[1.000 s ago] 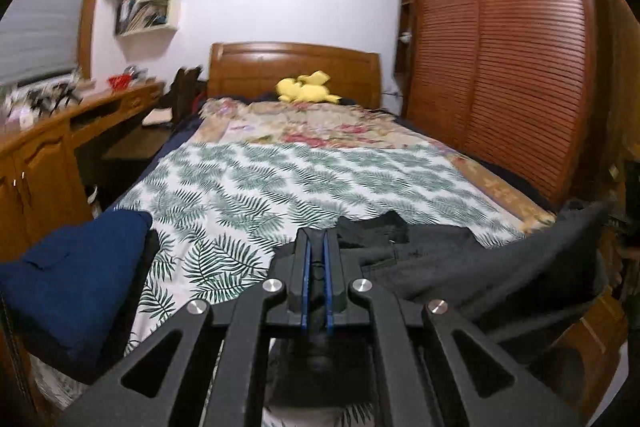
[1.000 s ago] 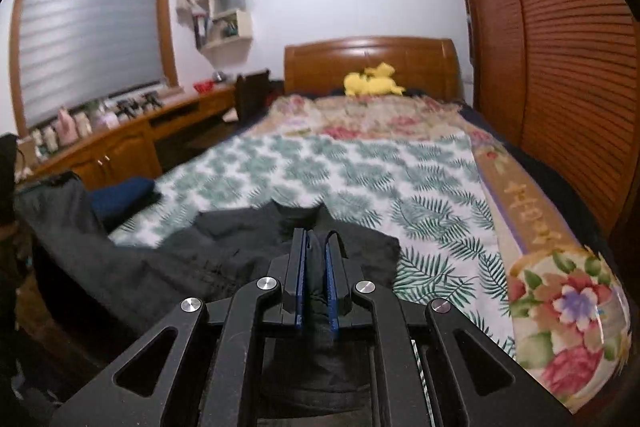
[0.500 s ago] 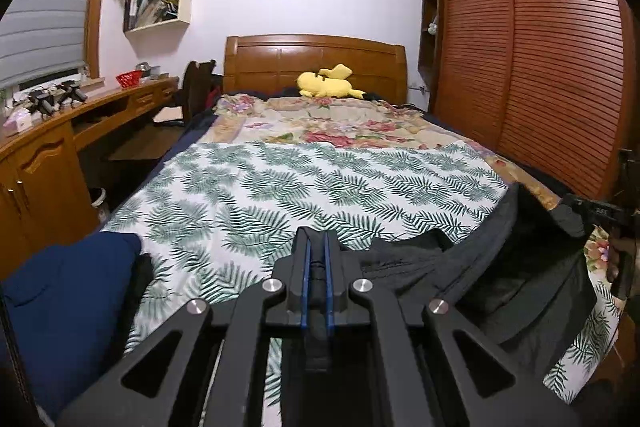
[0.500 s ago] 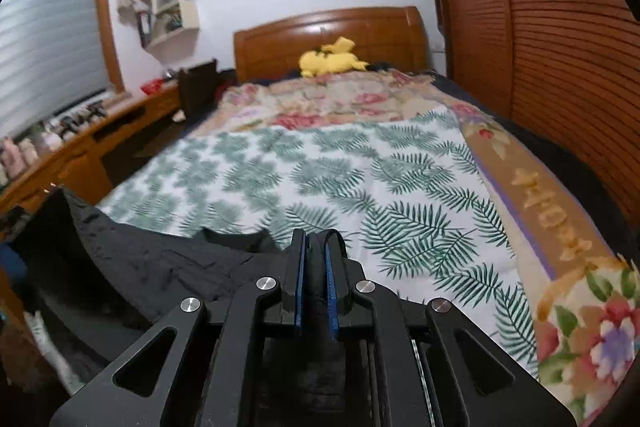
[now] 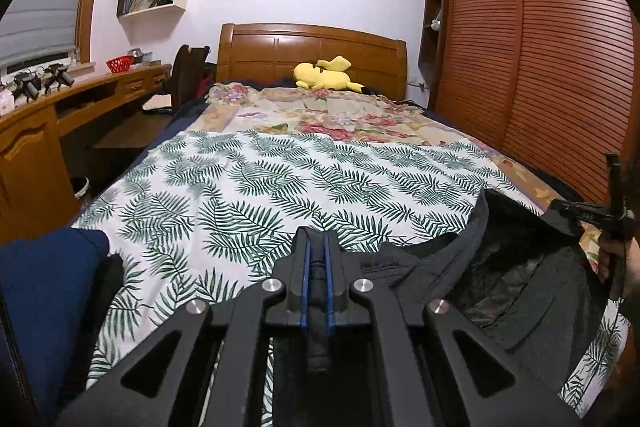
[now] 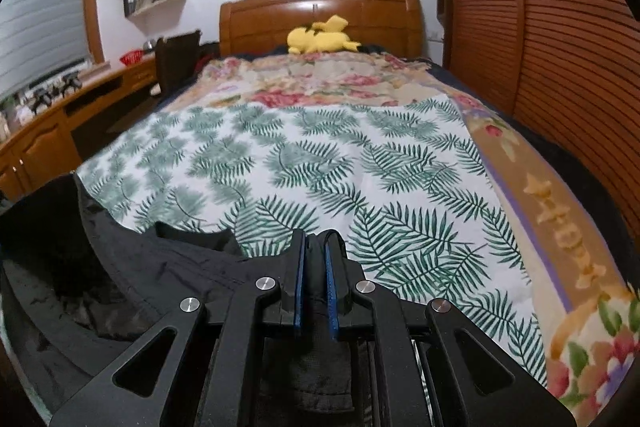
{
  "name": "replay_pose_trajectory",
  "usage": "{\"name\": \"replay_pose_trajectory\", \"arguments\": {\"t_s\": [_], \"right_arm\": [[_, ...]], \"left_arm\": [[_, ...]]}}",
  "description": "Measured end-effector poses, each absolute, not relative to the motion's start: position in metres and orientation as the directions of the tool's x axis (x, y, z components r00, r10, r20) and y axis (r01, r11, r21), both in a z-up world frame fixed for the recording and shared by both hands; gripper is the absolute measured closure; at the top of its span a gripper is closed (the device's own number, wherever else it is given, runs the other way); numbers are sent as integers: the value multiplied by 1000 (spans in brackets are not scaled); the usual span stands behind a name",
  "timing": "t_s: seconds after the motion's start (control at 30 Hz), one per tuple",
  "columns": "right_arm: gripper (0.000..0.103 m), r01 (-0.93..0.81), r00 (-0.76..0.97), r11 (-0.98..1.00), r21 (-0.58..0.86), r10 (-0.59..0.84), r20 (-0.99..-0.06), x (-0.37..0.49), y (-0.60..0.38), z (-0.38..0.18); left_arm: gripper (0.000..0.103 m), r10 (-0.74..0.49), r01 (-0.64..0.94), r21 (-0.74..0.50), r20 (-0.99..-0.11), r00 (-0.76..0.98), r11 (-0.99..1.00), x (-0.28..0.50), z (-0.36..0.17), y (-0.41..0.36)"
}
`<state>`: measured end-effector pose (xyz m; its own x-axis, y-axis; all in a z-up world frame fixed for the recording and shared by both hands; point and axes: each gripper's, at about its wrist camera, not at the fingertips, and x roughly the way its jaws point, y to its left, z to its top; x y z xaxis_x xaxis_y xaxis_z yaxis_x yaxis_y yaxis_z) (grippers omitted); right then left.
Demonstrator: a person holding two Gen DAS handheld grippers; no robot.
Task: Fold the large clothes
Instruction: 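Lift the hem with both tools and fold it toward the collar, release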
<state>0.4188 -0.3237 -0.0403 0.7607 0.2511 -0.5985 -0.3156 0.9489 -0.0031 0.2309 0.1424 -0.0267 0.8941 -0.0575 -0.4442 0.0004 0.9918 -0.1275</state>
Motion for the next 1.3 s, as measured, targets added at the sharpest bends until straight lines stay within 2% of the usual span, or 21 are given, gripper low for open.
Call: {"name": "replay_pose_trajectory", "arguments": {"t_s": [0.73, 1.0, 1.03, 1.13, 1.2, 1.23, 1.27, 1.3], "right_arm": [[96, -237, 752, 965, -113, 109, -650, 442, -293, -93], [95, -215, 766, 964, -155, 68, -639, 436, -285, -85], [95, -211, 766, 964, -160, 61, -640, 436, -284, -84], [85, -200, 767, 967, -160, 53, -639, 433, -281, -79], [70, -181, 771, 971, -154, 43, -635, 432, -281, -74], [48, -156, 789, 973, -168, 21, -614, 429, -280, -69], [37, -138, 809, 974, -180, 6, -587, 426, -280, -64], [36, -135, 816, 974, -184, 4, -579, 424, -279, -61]], "left_arm": [[96, -72, 26, -97, -504, 861, 995, 228, -51, 139], [93, -81, 35, -106, -463, 882, 994, 213, -39, 143], [90, -80, 34, -108, -457, 886, 994, 210, -37, 144], [83, -106, 52, -135, -438, 893, 990, 201, -33, 152], [80, -116, 58, -141, -443, 889, 988, 196, -34, 155], [79, -119, 61, -143, -447, 887, 988, 194, -36, 157], [79, -122, 63, -144, -452, 884, 988, 192, -38, 158], [78, -125, 65, -145, -457, 881, 987, 190, -40, 158]]}}
